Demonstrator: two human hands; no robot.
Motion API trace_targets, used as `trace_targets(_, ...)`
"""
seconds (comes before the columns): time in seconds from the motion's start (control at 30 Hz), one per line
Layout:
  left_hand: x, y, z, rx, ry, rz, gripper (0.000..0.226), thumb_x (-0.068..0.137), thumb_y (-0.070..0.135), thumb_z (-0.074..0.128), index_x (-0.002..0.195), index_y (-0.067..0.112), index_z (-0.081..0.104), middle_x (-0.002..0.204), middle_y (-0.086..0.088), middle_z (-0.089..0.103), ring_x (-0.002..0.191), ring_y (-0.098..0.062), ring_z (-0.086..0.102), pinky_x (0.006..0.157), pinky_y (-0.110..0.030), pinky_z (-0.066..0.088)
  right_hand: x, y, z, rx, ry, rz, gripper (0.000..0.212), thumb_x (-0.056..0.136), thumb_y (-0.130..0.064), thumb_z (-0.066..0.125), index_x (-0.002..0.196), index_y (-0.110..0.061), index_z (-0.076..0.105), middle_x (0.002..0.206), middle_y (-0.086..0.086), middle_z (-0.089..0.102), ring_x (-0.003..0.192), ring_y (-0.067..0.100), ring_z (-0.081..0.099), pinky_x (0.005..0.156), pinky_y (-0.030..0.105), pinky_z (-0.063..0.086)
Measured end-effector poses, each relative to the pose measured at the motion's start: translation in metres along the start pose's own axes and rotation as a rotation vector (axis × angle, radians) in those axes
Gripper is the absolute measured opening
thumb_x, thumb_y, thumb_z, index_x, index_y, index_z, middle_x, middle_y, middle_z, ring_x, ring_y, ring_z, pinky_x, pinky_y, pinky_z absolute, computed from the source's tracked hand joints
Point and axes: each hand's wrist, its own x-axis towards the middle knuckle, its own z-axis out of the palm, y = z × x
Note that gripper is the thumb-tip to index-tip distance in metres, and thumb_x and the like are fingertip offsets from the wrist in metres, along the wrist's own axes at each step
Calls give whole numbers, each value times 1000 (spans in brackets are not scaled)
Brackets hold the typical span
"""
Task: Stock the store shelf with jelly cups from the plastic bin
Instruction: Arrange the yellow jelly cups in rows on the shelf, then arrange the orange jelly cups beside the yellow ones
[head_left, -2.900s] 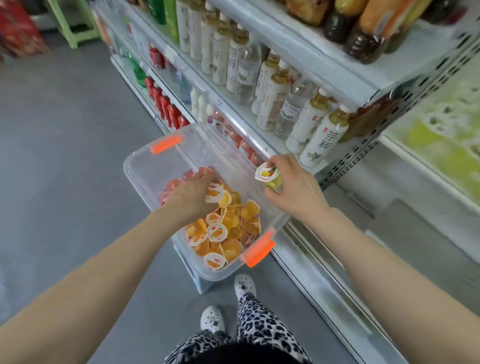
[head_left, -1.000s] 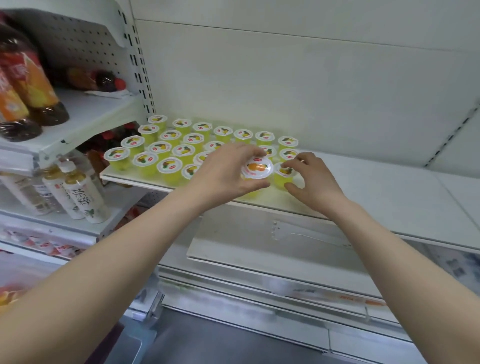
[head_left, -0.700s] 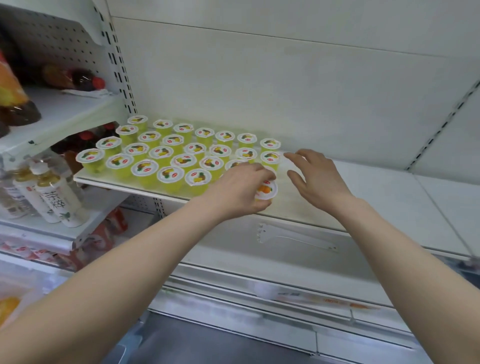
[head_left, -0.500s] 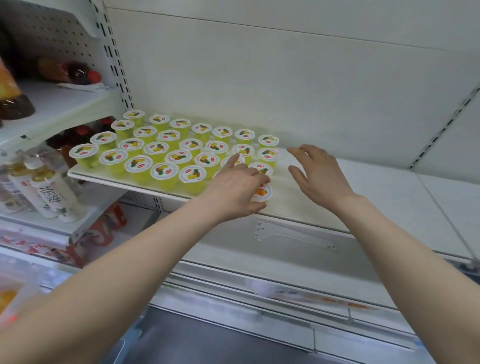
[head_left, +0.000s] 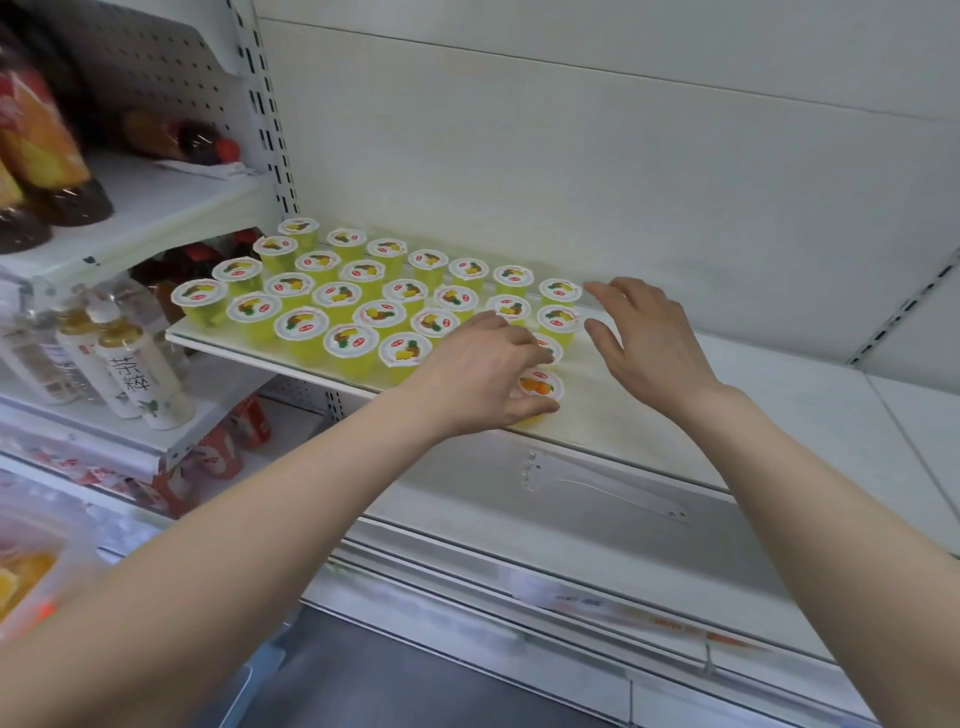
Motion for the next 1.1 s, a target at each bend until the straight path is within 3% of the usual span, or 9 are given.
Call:
trace_targets(0.1, -2, -9, -13, -69, 47, -63, 45, 90, 55, 54, 119, 23, 67, 116, 4, 66, 108, -23, 56, 88, -35, 46, 6, -11, -4, -9, -5, -19, 43, 100, -35, 45, 140, -18, 47, 132, 12, 51, 120, 35, 47, 98, 46, 37)
trace_targets(0.23, -11, -40, -34, -51, 88, -152, 42, 93, 50, 52, 124, 23, 63, 121, 3, 63, 116, -24, 52, 93, -39, 45, 17, -33, -7, -43, 1, -75, 44, 100, -34, 44, 141, -17, 47, 132, 12, 52, 121, 35, 47, 99, 46, 36)
trace_targets(0.53, -94, -129, -77, 81, 177, -254, 39, 93, 43, 55, 118, 16, 66, 113, -5, 66, 107, -29, 56, 91, -41, 45, 48, -143, 3, -29, 23, -248, 53, 96, -46, 33, 140, -19, 48, 130, 10, 54, 120, 35, 50, 97, 47, 40)
trace_targets(0.8, -238, -221, -111, 159, 153, -410, 40, 91, 40, 55, 120, 14, 65, 114, -9, 65, 103, -32, 58, 91, -44, 46, 64, -283, 41, 33, 49, -451, 52, 98, -45, 37, 141, -17, 47, 131, 12, 53, 120, 36, 50, 97, 49, 40)
trace_targets(1.1, -452, -280, -101, 127, 58, -819, 35, 91, 29, 61, 121, 12, 64, 114, -14, 65, 106, -37, 58, 92, -45, 45, 22, -450, 143, 212, -42, -677, 48, 96, -37, 49, 137, -12, 50, 126, 14, 55, 114, 35, 52, 92, 49, 44)
